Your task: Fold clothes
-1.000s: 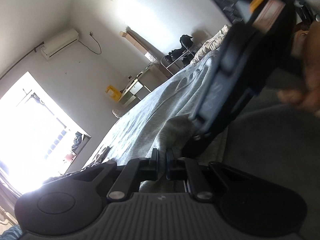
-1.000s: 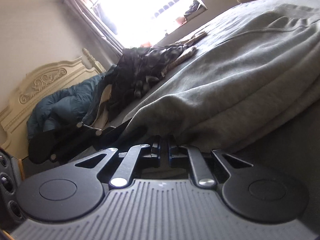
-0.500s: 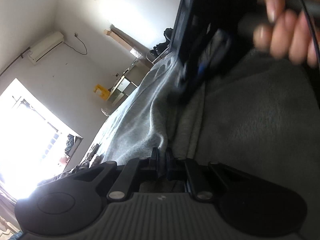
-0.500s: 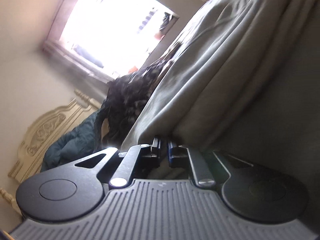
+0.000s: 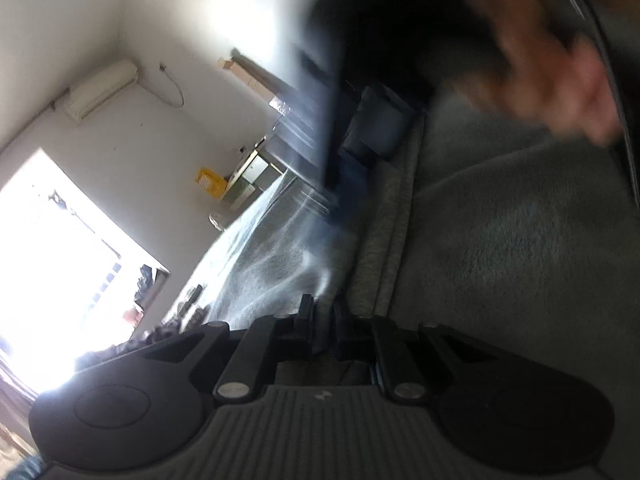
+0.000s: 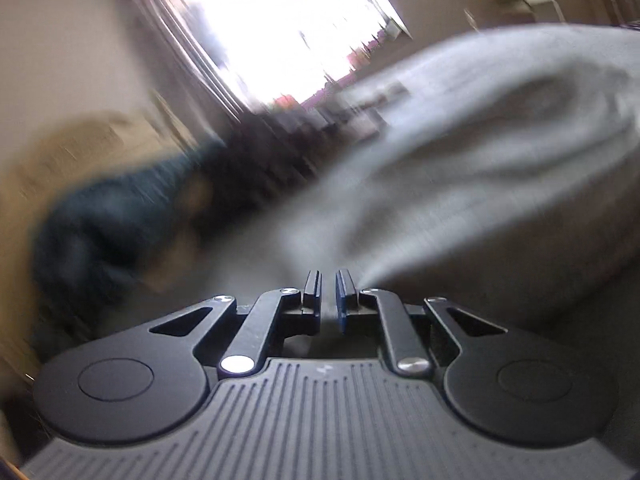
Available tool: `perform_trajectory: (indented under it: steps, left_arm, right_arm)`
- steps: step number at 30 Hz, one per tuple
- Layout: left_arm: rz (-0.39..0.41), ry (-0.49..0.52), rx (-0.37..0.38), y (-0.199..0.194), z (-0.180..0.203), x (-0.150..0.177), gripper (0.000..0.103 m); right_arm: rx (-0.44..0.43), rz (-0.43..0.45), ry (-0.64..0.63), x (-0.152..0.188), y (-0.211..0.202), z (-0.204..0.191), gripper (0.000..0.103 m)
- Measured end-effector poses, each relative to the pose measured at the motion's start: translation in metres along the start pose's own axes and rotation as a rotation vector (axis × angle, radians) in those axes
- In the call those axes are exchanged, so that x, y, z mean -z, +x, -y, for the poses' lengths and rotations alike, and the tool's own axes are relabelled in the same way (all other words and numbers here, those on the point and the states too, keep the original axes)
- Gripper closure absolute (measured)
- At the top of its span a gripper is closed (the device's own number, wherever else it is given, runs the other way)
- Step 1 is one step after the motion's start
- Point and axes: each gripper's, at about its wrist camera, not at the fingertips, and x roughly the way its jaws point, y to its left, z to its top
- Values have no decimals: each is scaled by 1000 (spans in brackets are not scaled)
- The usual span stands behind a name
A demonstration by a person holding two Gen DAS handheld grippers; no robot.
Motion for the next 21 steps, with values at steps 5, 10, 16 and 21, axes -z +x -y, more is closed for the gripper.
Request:
perform_trajectory:
  steps: [5,10,16,21]
  left_arm:
    - [-7,-271,99,-26,-32,-5,77]
    - [-33,-496,64,-38,-67,11,76]
    - [-173,-456,111,-16,-66,50,81]
    - [-195,-456,130,-29,-66,54,81]
  right_arm:
    - [-32,11,48,10,-4,11,102]
    - [-17,13,12,12,-2,6,102]
    - [0,15,-31,13,0,1,102]
    - [10,11,-38,13,1,-1,102]
